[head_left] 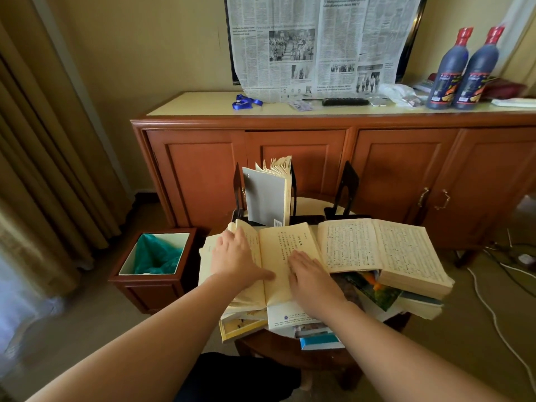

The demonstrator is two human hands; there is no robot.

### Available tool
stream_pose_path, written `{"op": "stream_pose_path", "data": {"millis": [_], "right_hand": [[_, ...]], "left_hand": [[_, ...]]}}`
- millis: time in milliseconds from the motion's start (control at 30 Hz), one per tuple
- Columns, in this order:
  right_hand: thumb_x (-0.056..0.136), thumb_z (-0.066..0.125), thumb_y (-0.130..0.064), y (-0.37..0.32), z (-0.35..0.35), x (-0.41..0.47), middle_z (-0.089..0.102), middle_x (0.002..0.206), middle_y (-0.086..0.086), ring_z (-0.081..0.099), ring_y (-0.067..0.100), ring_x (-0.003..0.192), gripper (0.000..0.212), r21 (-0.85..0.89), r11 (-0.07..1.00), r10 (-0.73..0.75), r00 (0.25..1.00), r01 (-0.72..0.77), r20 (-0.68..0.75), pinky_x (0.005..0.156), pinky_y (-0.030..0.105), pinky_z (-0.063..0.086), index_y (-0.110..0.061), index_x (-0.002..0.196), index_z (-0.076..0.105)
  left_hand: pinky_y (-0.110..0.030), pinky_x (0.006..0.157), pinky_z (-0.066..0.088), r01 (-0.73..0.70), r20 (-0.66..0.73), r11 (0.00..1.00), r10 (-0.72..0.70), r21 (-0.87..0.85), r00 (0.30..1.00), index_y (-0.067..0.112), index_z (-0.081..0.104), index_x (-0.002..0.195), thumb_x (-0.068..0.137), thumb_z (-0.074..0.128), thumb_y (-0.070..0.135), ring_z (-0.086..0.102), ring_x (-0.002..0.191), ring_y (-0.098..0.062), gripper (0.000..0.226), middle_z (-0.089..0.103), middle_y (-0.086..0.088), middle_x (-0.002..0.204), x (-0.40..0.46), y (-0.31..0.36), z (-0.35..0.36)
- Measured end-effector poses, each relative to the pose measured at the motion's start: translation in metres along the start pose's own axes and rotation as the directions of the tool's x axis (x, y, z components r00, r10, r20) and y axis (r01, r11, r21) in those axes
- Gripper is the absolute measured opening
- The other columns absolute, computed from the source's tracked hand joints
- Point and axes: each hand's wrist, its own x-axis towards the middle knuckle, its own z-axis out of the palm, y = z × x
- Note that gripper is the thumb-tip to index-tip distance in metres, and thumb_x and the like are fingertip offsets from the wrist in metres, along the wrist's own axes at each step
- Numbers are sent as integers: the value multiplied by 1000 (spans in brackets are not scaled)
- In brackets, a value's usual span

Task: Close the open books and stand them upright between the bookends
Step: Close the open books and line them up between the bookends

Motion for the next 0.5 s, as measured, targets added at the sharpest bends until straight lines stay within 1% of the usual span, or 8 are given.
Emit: {"op": "stream_pose_path", "data": {"millis": [67,133,200,233,300,367,433,500], "right_hand": [[111,39,-30,-3,-4,-5,47,150,-2,40,21,142,36,137,990,49,998,-43,-37,114,30,32,-19,145,46],[110,39,-39,-5,-8,-6,50,145,1,46,18,130,40,276,956,99,995,-96,0,102,29,36,-18,144,46],[108,37,-54,-5,-12,-6,47,153,-1,46,16,133,55,363,922,132,991,-136,38,107,34,39,-23,154,39],[106,36,-60,-5,-15,-5,47,155,-3,47,17,135,60,390,909,136,990,-143,45,109,38,41,-27,156,36],[102,38,-65,-4,-18,-4,50,155,-3,50,17,134,64,453,881,129,990,-137,48,106,35,43,-28,154,37],[95,42,-73,-4,-22,-4,47,158,-2,47,18,139,78,491,860,131,990,-143,60,107,32,40,-26,156,35],[84,48,-84,-4,-24,-4,41,163,-1,43,20,145,97,495,855,141,988,-155,66,113,37,39,-27,160,27],[81,60,-81,-4,-24,-4,39,163,-2,42,21,145,103,499,852,144,987,-158,68,111,38,39,-30,162,22]], "left_hand": [[-36,96,57,117,70,975,-105,-187,992,14,35,153,70,83,72,53,123,-22,112,50,-6,139,-1,0,-3],[-34,81,59,142,146,942,-101,-305,984,15,44,151,84,73,69,59,108,-19,90,58,-4,134,-1,1,-7],[-29,71,51,120,191,899,-41,-422,981,21,47,152,95,58,68,60,104,-18,75,62,-3,135,-4,6,-10],[-30,74,49,118,215,864,-11,-489,977,25,48,153,99,51,67,61,108,-20,69,62,-3,138,-6,9,-13],[-36,88,45,130,261,800,34,-585,965,27,52,152,104,43,62,59,121,-25,59,61,-3,142,-9,15,-15],[-38,94,46,141,283,765,56,-628,958,24,57,147,108,42,52,60,122,-26,50,63,-3,137,-9,19,-14],[-39,98,51,128,244,715,62,-688,968,24,64,138,109,44,43,63,117,-23,40,67,-1,132,-6,20,-10],[-39,101,54,88,168,648,62,-756,984,26,66,137,108,50,33,65,117,-20,34,66,3,133,-3,20,-8]]}}
